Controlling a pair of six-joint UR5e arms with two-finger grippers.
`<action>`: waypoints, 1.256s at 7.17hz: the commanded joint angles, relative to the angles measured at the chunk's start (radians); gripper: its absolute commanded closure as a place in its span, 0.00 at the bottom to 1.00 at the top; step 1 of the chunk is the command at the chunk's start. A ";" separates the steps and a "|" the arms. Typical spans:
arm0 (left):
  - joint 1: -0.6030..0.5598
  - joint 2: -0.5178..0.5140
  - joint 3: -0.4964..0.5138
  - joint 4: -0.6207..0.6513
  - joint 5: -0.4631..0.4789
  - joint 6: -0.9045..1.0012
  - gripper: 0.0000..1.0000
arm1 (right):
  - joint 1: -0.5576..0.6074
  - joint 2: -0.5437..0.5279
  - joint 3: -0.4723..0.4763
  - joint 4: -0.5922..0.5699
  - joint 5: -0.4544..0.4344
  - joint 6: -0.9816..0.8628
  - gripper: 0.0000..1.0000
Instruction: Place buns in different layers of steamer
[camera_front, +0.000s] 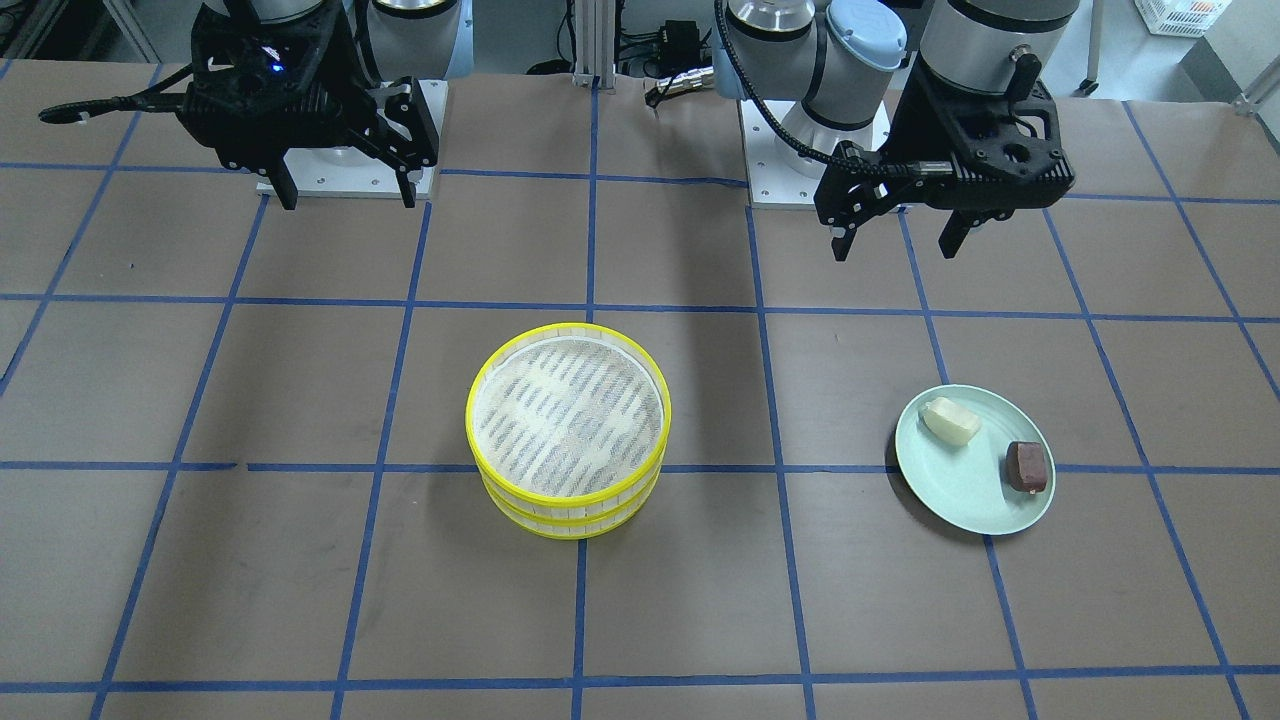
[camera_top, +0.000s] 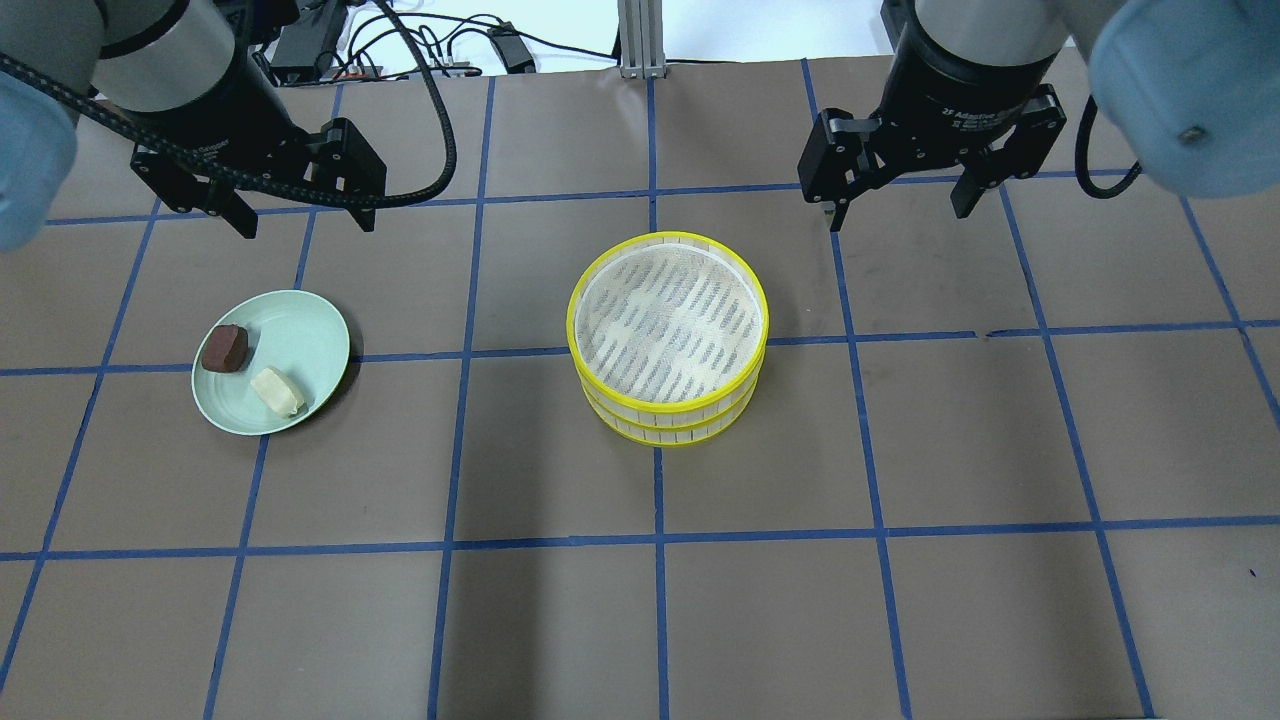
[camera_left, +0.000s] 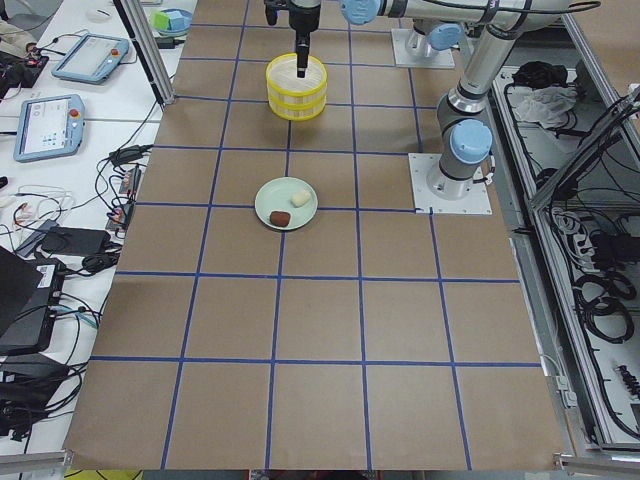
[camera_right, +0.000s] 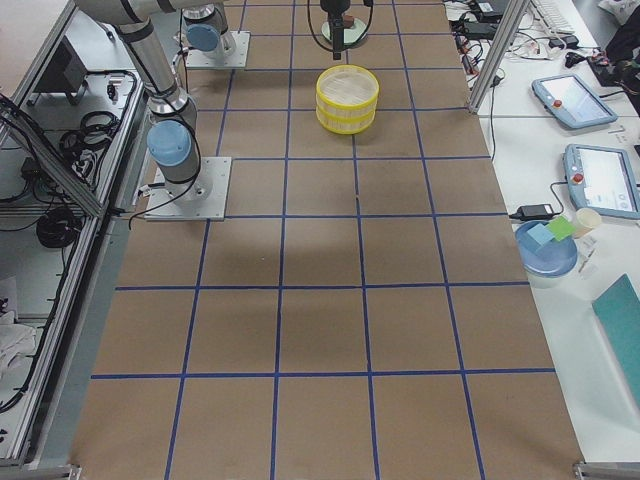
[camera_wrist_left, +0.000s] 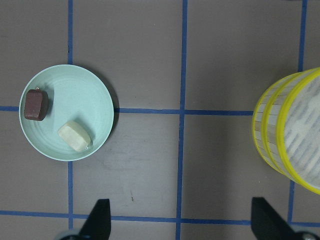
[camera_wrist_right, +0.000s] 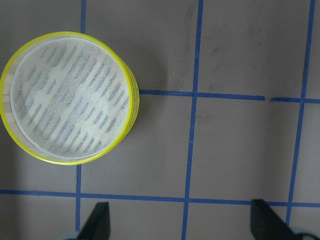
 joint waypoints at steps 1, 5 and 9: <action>0.000 0.007 0.000 0.000 -0.005 0.000 0.00 | 0.000 0.000 0.002 0.000 -0.002 0.000 0.00; -0.002 0.011 0.000 -0.006 0.009 0.015 0.00 | 0.000 -0.002 0.002 0.002 -0.002 0.000 0.00; 0.017 0.009 0.000 -0.035 0.014 0.015 0.00 | 0.000 -0.002 0.003 0.003 -0.001 0.000 0.00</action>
